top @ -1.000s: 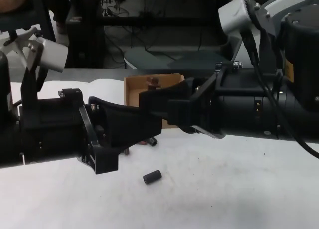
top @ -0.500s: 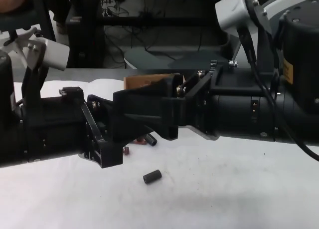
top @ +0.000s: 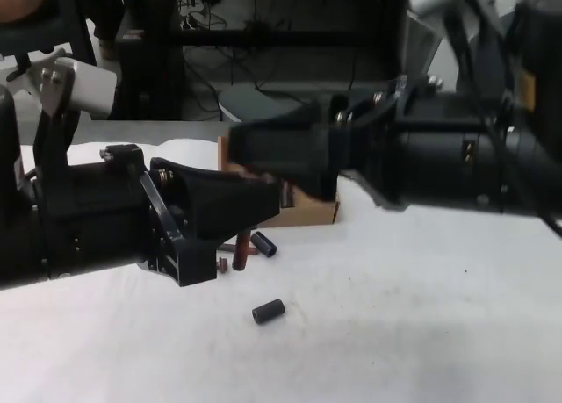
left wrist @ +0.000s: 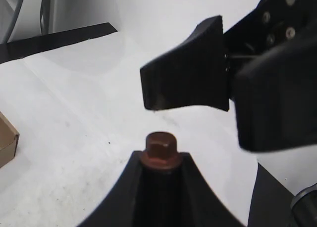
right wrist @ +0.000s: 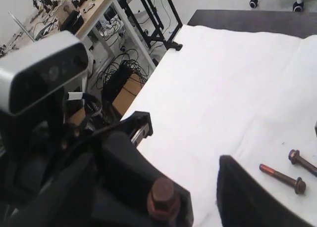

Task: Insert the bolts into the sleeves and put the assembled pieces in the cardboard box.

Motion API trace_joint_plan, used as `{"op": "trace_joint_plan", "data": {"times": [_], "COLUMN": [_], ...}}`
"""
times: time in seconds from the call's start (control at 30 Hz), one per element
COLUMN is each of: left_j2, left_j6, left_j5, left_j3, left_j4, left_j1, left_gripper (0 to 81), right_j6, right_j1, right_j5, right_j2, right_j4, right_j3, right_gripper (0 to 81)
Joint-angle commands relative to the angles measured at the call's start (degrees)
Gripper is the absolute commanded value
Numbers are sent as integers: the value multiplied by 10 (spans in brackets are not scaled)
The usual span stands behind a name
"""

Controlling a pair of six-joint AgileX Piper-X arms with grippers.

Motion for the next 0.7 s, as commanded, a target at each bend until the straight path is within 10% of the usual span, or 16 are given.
{"op": "trace_joint_plan", "data": {"times": [0.0,0.67], "left_j2": [-4,229], "left_j6": [1,81], "left_j5": [-1,4], "left_j3": [-6,-102], "left_j4": [-15,1], "left_j1": [1,80], "left_gripper": [17,17], "right_j6": [-6,-152], "right_j1": [-2,-77], "right_j5": [-9,-8], "right_j2": [-3,-50], "right_j4": [0,267], "right_j3": [-7,-7], "right_gripper": [700,700]}}
